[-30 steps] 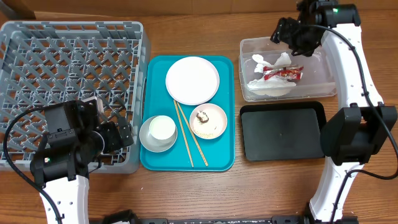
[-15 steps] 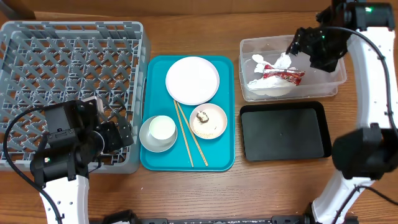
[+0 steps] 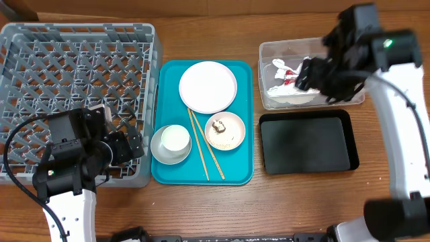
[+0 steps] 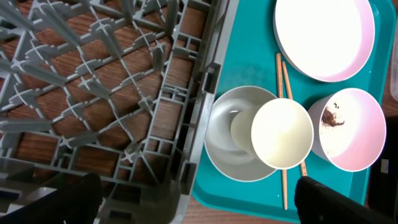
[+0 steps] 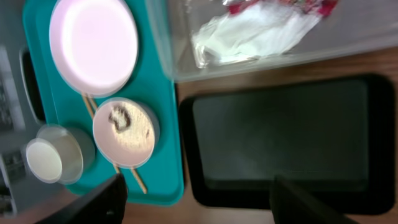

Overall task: Sort waste into correct bins and load items into the dishwasher
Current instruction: 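Grasp the rim of the pink bowl with rice using right gripper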

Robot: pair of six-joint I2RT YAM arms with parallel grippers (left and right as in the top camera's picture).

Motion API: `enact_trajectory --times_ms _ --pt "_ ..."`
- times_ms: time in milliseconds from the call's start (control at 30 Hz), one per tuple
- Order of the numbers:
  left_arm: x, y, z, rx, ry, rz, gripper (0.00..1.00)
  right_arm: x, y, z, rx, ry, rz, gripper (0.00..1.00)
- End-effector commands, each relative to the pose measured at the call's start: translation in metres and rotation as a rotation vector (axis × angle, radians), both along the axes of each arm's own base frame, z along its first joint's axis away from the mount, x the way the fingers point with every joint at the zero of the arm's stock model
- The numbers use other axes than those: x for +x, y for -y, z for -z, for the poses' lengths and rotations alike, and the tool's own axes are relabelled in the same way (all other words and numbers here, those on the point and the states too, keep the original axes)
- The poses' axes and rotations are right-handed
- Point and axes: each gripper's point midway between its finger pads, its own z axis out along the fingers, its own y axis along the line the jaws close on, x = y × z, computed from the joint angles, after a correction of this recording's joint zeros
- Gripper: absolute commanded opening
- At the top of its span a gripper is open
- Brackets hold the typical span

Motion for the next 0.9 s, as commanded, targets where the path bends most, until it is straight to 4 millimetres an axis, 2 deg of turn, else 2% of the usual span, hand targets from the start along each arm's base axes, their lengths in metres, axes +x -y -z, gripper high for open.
enact_trajectory --times_ms 0,100,233,467,700,867 --pt "0.004 0.0 -0.009 0.004 0.029 0.023 1.0 -0.026 -0.021 0.008 -0.031 0.037 -0.049 0.75" --pt "0.005 0.0 -0.009 0.005 0.03 0.023 1.0 -0.038 -0.05 0.025 -0.028 0.09 -0.142 0.76" --pt "0.005 0.0 -0.009 0.005 0.03 0.023 1.0 -0.049 -0.101 0.057 -0.022 0.135 -0.308 0.8" --pt "0.004 0.001 -0.009 0.004 0.029 0.023 1.0 -0.052 -0.165 0.1 -0.028 0.201 -0.461 0.82" --pt "0.004 0.001 -0.009 0.004 0.029 0.023 1.0 -0.049 -0.207 0.137 -0.022 0.2 -0.534 0.81" --pt "0.004 0.001 -0.009 0.004 0.029 0.023 1.0 -0.057 -0.224 0.166 -0.037 0.163 -0.576 0.74"
